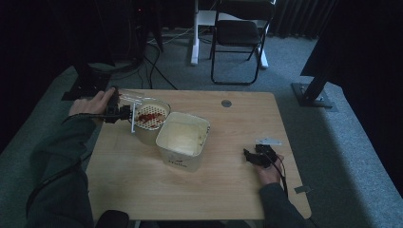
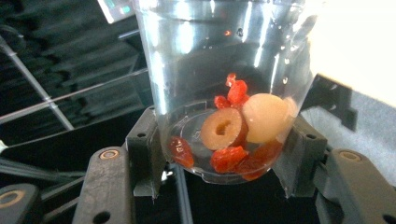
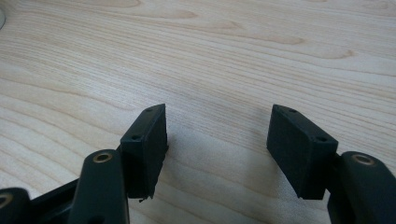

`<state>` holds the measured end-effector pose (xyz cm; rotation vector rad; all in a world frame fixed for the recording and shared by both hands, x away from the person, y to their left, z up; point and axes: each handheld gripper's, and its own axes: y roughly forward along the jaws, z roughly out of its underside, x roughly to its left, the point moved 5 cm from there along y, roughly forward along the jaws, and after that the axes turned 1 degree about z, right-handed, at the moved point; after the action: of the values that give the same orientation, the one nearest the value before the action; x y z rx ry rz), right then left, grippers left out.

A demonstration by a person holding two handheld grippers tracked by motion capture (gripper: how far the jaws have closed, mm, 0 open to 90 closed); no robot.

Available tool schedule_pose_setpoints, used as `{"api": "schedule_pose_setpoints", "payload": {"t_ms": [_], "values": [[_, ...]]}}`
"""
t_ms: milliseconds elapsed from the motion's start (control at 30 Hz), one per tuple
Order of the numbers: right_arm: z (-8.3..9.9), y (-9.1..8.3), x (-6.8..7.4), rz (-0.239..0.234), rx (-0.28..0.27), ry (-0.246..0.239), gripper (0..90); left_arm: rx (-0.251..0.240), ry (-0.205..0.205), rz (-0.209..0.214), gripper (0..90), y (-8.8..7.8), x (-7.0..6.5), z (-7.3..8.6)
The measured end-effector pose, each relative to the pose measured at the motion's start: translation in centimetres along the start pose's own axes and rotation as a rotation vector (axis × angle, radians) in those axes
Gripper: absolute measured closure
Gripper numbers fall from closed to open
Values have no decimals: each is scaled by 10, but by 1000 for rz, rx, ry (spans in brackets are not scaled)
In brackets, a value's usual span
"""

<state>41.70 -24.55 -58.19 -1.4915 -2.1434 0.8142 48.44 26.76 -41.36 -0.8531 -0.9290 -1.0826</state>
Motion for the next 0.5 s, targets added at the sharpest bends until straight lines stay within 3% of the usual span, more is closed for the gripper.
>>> {"api": "schedule_pose_setpoints", "payload": {"t_ms": [33,67,100,133,167,200,233,267,300,367,400,433,500], "values": [[0,0,0,0,0,0,378,-25,-27,-3,433,-2,2,-1],[0,0,0,0,0,0,377,-4,-26,6,433,1,2,1],[0,0,0,0,0,0,377,-12,-4,-21,434,-1,2,0],[0,0,0,0,0,0,378,-32,-52,5,435,-2,4,-1],[0,0,0,0,0,0,377,-10,-34,-12,435,0,4,1],[0,0,0,0,0,0,377,-32,-30,-25,435,-4,6,-1],[0,0,0,0,0,0,377,-23,-54,-4,436,-2,7,0],[0,0,0,0,0,0,377,-5,-34,-21,436,-1,7,2],[0,0,0,0,0,1,378,-31,-46,-13,436,-2,9,0],[0,0,0,0,0,1,378,-14,-33,-22,436,-2,9,1],[0,0,0,1,0,0,378,-17,-49,-9,436,-1,9,0],[0,0,0,1,0,1,377,-7,-27,-24,435,-1,8,0],[0,0,0,1,0,1,378,-7,-41,-13,435,0,8,0]]}}
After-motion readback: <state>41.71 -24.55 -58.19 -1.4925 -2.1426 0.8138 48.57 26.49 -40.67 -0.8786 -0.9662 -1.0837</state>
